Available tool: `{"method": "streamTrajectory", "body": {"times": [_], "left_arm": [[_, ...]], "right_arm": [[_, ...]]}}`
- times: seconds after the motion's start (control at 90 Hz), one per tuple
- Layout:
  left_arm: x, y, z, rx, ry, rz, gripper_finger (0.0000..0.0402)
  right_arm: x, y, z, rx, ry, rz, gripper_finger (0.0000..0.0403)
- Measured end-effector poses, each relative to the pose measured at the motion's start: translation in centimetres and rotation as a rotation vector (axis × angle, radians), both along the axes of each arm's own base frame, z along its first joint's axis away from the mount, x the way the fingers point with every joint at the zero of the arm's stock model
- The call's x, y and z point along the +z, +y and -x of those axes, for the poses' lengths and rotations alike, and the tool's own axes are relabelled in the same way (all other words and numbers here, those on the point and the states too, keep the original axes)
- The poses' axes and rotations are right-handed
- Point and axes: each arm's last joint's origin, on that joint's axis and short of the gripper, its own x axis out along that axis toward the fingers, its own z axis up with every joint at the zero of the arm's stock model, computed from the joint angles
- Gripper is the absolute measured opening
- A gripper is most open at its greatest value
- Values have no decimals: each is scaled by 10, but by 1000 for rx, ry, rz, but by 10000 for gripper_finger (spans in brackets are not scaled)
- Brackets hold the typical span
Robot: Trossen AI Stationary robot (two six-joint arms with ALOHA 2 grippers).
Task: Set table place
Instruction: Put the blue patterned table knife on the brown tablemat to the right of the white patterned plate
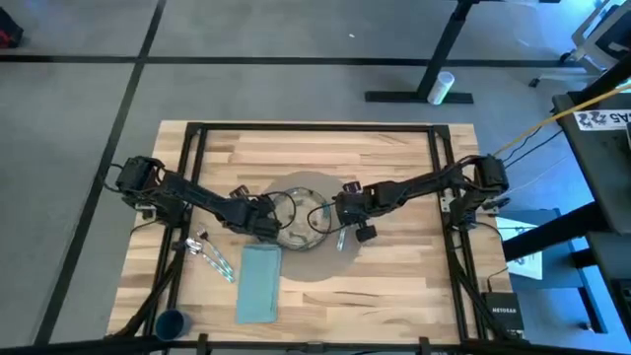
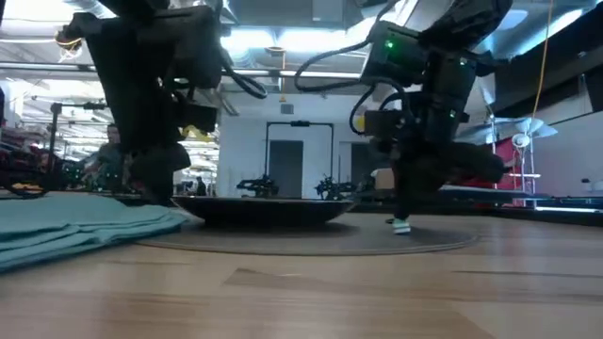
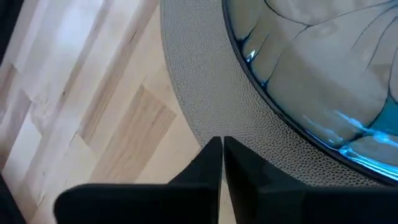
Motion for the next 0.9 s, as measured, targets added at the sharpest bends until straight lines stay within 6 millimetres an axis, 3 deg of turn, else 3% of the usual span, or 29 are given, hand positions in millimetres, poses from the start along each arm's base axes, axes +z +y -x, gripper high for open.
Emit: {"method": "streamTrajectory", "body": {"times": [0.233, 0.511, 0.9], "left_arm": [[0, 0, 0, 0, -1, -1, 0], [1, 1, 0, 2, -2, -1, 0], [1, 1, 0, 3, -2, -1, 0]], "right_arm": [[1, 0, -3, 11, -27, -1, 0], [-2, -1, 8, -16, 88, 44, 0], [-1, -12, 5, -47, 56, 33, 0]]}}
